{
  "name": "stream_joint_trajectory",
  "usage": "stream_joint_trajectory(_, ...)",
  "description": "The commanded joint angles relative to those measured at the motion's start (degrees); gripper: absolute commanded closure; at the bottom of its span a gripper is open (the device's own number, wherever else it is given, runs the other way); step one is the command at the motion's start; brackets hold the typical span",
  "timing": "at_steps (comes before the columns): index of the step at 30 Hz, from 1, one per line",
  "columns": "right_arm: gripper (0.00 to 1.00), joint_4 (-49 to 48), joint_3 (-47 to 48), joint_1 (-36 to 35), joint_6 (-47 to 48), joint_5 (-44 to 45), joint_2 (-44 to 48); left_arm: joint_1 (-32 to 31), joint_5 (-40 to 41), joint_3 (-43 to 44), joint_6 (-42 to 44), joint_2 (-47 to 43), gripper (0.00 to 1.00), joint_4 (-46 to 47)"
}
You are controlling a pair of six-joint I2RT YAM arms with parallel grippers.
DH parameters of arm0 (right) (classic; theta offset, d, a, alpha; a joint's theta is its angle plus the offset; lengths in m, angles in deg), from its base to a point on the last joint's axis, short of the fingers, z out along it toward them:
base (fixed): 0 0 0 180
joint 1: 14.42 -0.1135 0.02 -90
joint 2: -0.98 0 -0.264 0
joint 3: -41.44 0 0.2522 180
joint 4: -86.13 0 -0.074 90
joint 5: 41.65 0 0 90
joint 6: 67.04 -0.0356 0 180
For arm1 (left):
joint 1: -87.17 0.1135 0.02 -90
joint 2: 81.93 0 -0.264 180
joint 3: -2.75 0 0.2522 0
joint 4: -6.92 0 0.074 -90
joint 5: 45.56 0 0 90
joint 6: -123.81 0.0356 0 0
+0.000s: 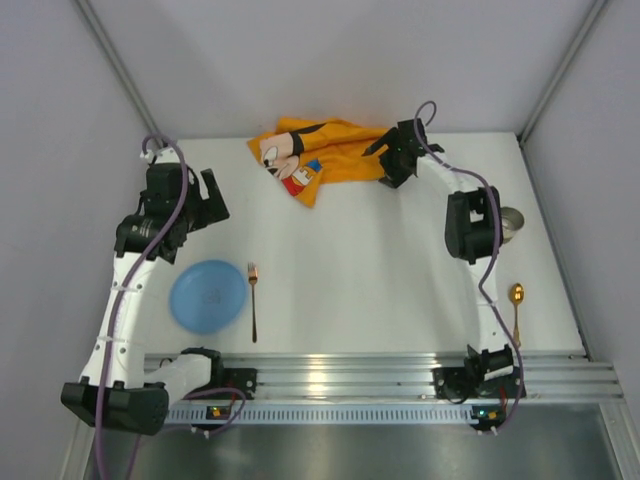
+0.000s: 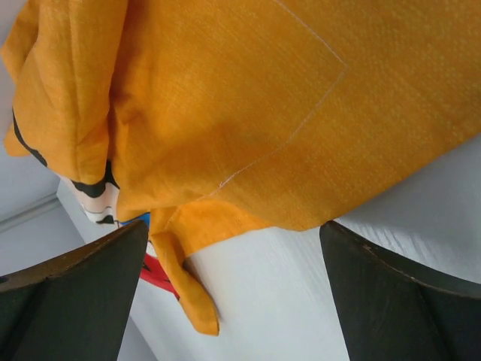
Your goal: Set the dinner table for one person
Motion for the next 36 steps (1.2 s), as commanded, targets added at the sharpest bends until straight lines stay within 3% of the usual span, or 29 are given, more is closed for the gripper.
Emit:
stream_joint_trajectory(1, 0.04, 2.33, 6.9, -1.25, -1.57, 3.39, -4.01, -0.09, 0.83, 1.97, -0.69, 1.0, 0.01, 0.29)
stream_joint_trajectory(8, 0.19, 5.5, 20.54, -2.66, -4.65, 6.02, -14.03, -0.09, 1.27, 3.38, -1.74, 2.06, 0.01, 0.03)
stream_joint_trajectory(9, 0.36, 5.32, 20.89, -2.92, -4.74, 6.2, -14.65, -0.09, 1.45, 3.55, -1.92, 1.97, 0.01, -0.06)
stream_joint_trajectory(11, 0.56, 4.09, 20.63, -3.01, -4.66, 5.94, -14.75, -0.09, 1.71, 3.47, -2.1, 1.36, 0.01, -0.23)
stream_joint_trajectory(12, 0.72, 3.83, 20.63, -3.01, -4.39, 5.5, -14.66, -0.09, 1.62, 3.03, -2.27, 1.09, 0.01, -0.32)
stream_joint_trajectory(16, 1.0, 3.74, 18.45, -3.53, -1.5, 2.43, -12.47, -0.09, 0.23, 2.06, -2.62, -0.05, 0.01, -0.24)
stream_joint_trajectory(20, 1.0, 4.09, 10.81, -5.29, 2.8, -2.3, -5.71, -0.09, -3.29, 0.31, -2.89, -0.84, 0.01, 1.96)
stream_joint_trajectory(24, 1.0, 8.12, -1.92, -6.88, 10.09, -7.76, 7.79, -0.09, -8.03, -1.71, -2.8, -0.14, 0.01, 4.94)
stream_joint_trajectory(27, 1.0, 13.91, -22.35, -2.16, 19.91, -9.88, 19.65, -0.09, -11.81, -2.51, -3.5, 0.91, 0.01, 7.06)
stream_joint_trajectory(31, 1.0, 17.27, -37.59, 7.5, 28.45, -1.63, 33.48, -0.18, -17.97, -4.53, -4.91, 1.53, 0.01, 10.48)
stream_joint_trajectory(32, 0.99, 17.71, -38.42, 9.19, 29.7, 0.03, 34.9, -0.18, -18.76, -5.58, -5.26, 1.7, 0.01, 11.36)
stream_joint_trajectory(36, 0.01, 24.11, -30.48, 10.79, 33.48, 5.32, 35.54, -0.44, -22.62, -7.52, -7.19, 3.37, 0.01, 15.22)
